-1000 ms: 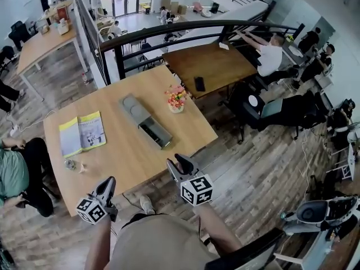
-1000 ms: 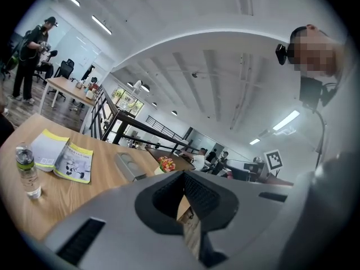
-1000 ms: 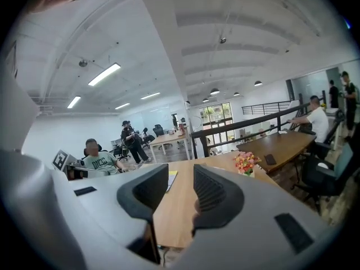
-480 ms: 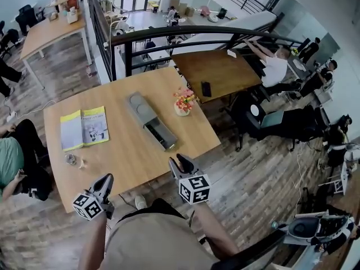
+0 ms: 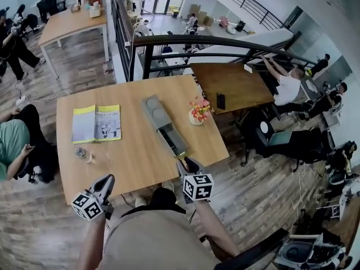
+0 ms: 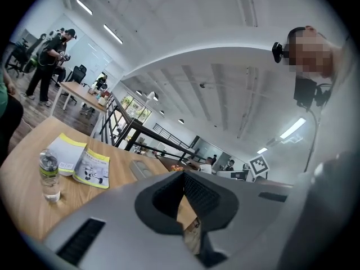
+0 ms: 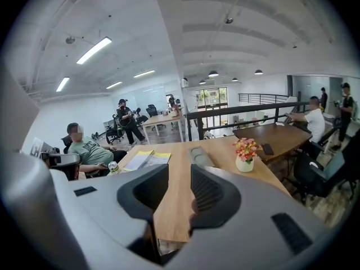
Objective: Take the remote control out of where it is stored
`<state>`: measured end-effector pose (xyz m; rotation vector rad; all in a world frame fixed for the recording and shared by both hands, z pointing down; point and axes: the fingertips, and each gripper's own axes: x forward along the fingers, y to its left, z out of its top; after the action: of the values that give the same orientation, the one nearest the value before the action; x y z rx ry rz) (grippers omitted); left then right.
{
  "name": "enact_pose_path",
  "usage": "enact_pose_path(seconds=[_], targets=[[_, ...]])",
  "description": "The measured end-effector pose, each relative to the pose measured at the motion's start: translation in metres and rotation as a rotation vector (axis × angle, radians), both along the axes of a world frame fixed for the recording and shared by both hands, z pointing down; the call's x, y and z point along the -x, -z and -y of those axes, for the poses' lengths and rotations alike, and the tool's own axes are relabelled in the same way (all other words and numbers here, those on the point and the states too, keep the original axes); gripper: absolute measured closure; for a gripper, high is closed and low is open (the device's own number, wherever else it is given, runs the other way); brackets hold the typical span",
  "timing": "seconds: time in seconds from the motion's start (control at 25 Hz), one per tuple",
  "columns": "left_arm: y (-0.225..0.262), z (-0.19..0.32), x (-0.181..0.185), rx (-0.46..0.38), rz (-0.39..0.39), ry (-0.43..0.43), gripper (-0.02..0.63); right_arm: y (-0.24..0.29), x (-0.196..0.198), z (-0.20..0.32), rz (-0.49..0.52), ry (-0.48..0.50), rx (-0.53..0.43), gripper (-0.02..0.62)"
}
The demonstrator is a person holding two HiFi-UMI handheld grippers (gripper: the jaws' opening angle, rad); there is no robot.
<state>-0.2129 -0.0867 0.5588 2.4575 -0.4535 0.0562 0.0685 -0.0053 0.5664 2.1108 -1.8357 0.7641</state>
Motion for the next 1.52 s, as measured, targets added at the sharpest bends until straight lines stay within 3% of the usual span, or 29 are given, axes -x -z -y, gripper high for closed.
enact_pose_path(seconds=[0.2, 0.36, 0.68, 1.12, 1.52], targets=[[-0.013, 0.012, 0.025, 0.032, -0.001, 0.097, 0.603, 0.001, 0.005, 0.030, -0.007, 0.071, 0.000, 0.469], [-0.010, 0.019, 0.017, 0.039, 0.010, 0.133, 0.603, 0.001, -0.007, 0.048, -0.011, 0.101, -0.007, 0.469], [-0.004, 0.037, -0.036, 0.044, 0.043, 0.119, 0.603, -0.021, -0.040, 0.072, 0.023, 0.143, 0.036, 0.469], [0.020, 0.060, -0.146, 0.012, 0.083, 0.061, 0.603, -0.068, -0.134, 0.096, 0.038, 0.152, 0.140, 0.469], [0.004, 0.067, -0.204, 0.031, 0.138, 0.082, 0.603, -0.108, -0.177, 0.111, 0.069, 0.232, 0.197, 0.469]])
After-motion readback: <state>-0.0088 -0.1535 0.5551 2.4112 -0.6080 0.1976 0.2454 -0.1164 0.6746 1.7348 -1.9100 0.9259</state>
